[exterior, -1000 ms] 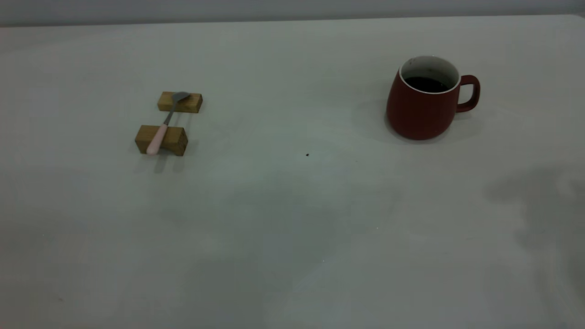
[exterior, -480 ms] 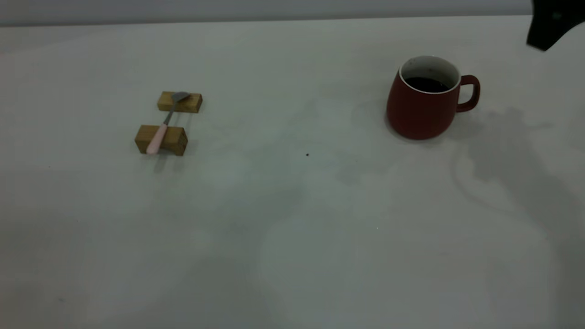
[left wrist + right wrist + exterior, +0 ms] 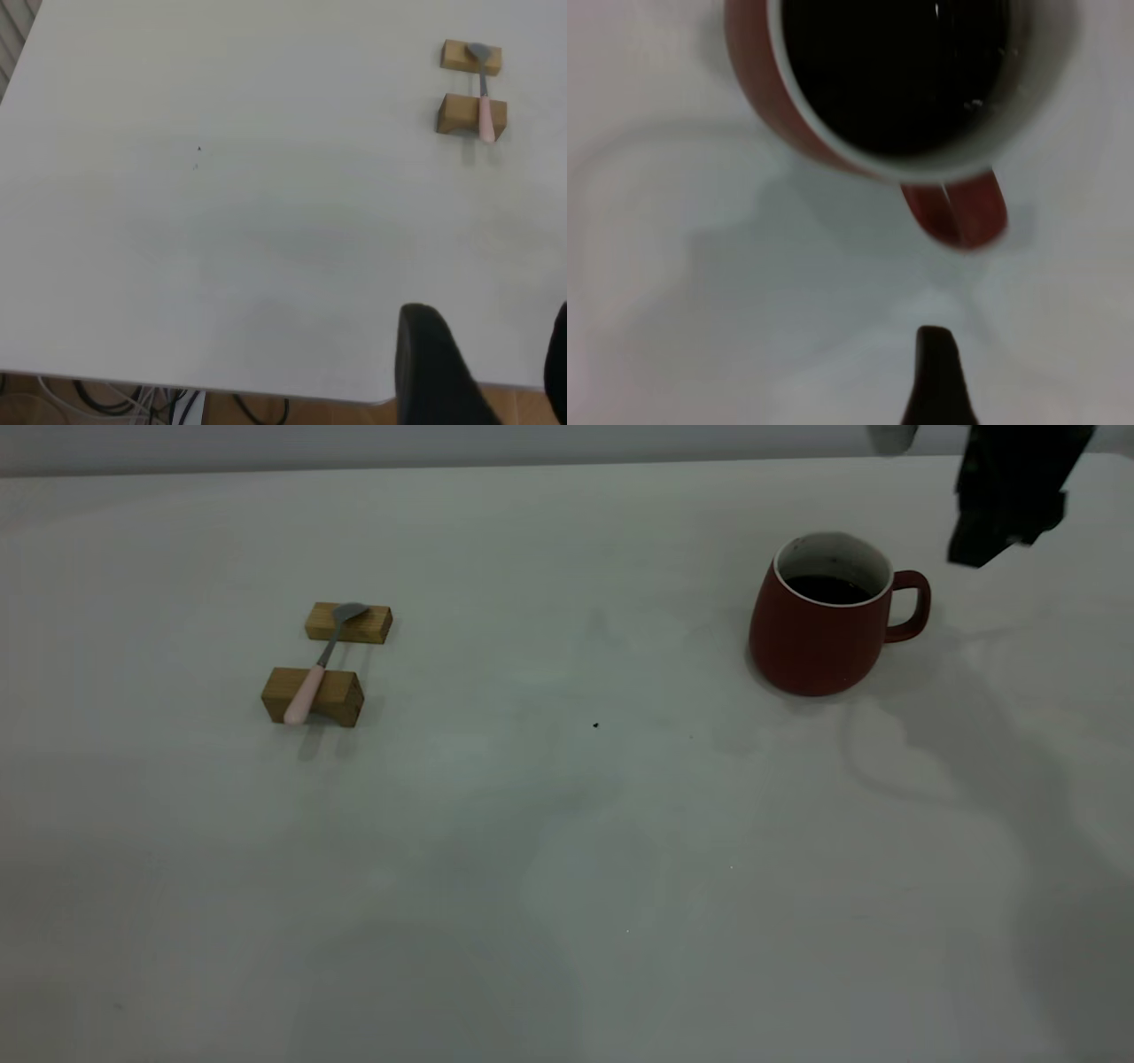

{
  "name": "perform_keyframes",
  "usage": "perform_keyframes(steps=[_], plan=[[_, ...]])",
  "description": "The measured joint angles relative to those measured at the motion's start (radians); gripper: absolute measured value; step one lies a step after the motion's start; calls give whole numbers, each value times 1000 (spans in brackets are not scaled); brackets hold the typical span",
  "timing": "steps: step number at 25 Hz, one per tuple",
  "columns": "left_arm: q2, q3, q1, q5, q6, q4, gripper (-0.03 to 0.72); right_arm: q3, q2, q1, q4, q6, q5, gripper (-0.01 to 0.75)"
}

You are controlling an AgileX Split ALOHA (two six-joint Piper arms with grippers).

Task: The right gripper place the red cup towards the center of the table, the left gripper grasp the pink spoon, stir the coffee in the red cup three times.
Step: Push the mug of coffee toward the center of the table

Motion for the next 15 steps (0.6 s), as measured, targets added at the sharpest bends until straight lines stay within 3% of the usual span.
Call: perform_keyframes(steps=[15], plan=[[0, 0, 0, 0, -2, 0, 388, -1, 97, 15, -6, -37, -108, 587]])
